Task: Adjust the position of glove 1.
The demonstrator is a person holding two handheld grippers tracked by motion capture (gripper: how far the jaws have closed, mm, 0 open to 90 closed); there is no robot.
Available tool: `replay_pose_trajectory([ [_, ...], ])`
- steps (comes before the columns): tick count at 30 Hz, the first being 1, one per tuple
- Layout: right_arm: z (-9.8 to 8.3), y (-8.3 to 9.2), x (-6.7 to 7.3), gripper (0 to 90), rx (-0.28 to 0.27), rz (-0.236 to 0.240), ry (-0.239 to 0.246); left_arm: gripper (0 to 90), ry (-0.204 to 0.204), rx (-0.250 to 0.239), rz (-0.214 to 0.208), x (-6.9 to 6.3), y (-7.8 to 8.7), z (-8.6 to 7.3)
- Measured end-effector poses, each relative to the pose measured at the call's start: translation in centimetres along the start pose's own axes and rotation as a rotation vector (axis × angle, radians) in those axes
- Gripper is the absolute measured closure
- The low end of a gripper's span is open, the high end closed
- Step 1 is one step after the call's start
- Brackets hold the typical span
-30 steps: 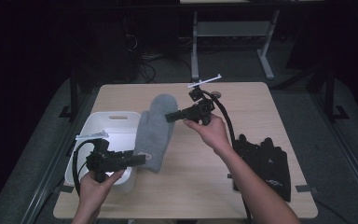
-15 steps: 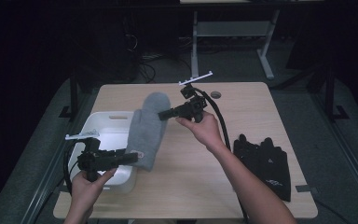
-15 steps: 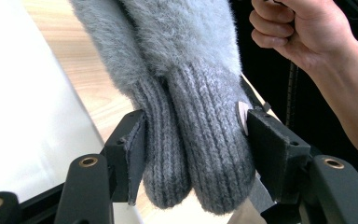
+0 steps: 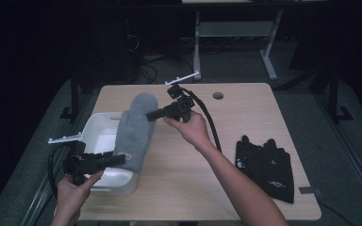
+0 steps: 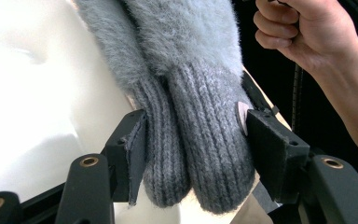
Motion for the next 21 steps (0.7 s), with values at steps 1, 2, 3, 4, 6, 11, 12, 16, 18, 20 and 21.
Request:
replay_pose_trajectory([
  [1,0.1,-0.3,0.0,73.0,0.004,0.003,0.006,40.4,0.000,0.000,0.000,0.0,0.0,0.0],
  [2,0.3,-0.8,0.2,73.0,0.006,0.012,0.005,40.5,0.008,-0.005,0.006,0.4,0.4,0.0],
  [3,0.4,-1.0,0.3,73.0,0.009,0.016,0.001,40.4,0.011,-0.008,0.009,0.6,0.6,0.0],
  [4,0.6,-1.3,0.3,73.0,0.011,0.018,0.005,40.5,0.013,-0.007,0.014,0.9,0.9,-0.1],
  [6,0.9,-2.0,0.5,73.2,0.010,0.027,0.007,40.5,0.022,-0.012,0.023,1.3,1.3,0.0],
  [11,1.5,-3.5,0.7,73.2,0.013,0.045,0.006,41.0,0.032,-0.013,0.034,2.4,2.1,-0.3],
  [12,1.6,-3.8,0.8,73.2,0.015,0.049,0.004,41.1,0.029,-0.012,0.036,2.6,2.2,-0.4],
  [16,2.0,-4.6,0.9,73.2,0.017,0.059,0.009,41.5,0.040,-0.017,0.046,3.4,2.6,-0.5],
  [18,2.2,-5.4,0.9,73.6,0.019,0.064,0.017,41.9,0.045,-0.015,0.058,3.8,2.9,-0.6],
  [20,2.3,-5.9,0.9,73.7,0.019,0.070,0.016,42.1,0.050,-0.020,0.061,4.3,3.1,-0.6],
  [21,2.3,-6.2,0.8,73.7,0.022,0.072,0.011,42.2,0.055,-0.021,0.062,4.5,3.2,-0.7],
])
Point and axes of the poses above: each handheld gripper's, and its own axes: y roughly backward along the jaws, z roughly out of its top, x roughly to its left, the point moved 10 cm from there along -y, roughly forward along the jaws, and after that the axes turned 11 degrees about z, right-handed, at the moved point
